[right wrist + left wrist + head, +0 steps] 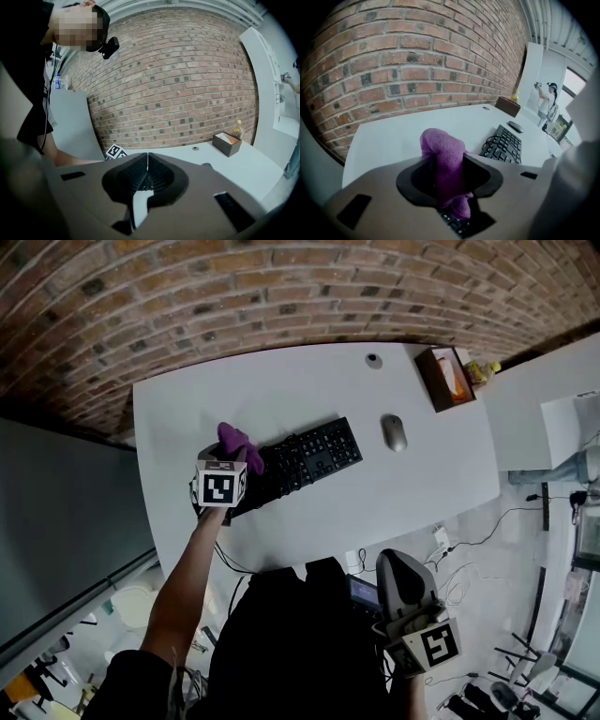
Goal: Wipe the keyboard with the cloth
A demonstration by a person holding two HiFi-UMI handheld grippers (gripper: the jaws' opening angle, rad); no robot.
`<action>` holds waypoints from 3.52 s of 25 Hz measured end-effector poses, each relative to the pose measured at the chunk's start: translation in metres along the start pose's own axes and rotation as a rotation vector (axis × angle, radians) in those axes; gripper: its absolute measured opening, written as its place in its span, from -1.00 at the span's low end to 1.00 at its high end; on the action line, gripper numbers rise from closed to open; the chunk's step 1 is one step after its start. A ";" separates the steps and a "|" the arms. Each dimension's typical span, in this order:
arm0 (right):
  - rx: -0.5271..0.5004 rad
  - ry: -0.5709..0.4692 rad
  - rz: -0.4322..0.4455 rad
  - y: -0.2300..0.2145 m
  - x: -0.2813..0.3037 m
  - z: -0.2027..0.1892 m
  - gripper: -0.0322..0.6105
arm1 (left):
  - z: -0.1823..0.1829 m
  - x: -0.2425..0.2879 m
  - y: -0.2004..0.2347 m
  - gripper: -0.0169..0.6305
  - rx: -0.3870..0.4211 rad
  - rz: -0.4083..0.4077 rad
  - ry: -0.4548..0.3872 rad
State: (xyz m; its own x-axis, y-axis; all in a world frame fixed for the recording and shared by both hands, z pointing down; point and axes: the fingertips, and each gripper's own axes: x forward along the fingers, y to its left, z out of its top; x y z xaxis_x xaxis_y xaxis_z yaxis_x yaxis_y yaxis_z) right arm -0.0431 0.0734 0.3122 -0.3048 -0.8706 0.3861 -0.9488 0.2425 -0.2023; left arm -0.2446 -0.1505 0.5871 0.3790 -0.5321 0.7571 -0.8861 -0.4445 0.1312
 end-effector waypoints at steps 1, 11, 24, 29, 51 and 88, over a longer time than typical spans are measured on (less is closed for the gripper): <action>0.001 -0.001 0.000 0.000 0.000 0.000 -0.84 | 0.005 -0.002 0.006 -0.44 -0.008 0.009 -0.009; -0.001 -0.002 0.008 0.001 -0.001 -0.003 -0.84 | -0.019 -0.004 0.007 -0.44 -0.016 -0.003 0.045; -0.015 0.009 0.061 0.014 0.013 -0.003 -0.84 | -0.073 -0.026 -0.048 -0.44 0.096 -0.137 0.084; -0.019 0.011 0.085 0.018 0.020 -0.003 -0.84 | -0.101 -0.038 -0.067 -0.44 0.111 -0.179 0.109; -0.050 0.035 0.141 0.035 0.037 0.000 -0.84 | -0.094 -0.046 -0.042 -0.44 0.059 -0.174 0.028; -0.040 0.046 0.157 0.036 0.031 -0.006 -0.84 | -0.125 -0.083 0.037 -0.44 -0.085 -0.009 0.021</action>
State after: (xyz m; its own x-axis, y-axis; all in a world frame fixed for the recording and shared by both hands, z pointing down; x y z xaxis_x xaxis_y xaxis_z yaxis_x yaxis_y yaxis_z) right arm -0.0875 0.0579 0.3217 -0.4526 -0.8000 0.3938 -0.8913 0.3918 -0.2283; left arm -0.3421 -0.0324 0.6095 0.3822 -0.5131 0.7686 -0.9025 -0.3860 0.1911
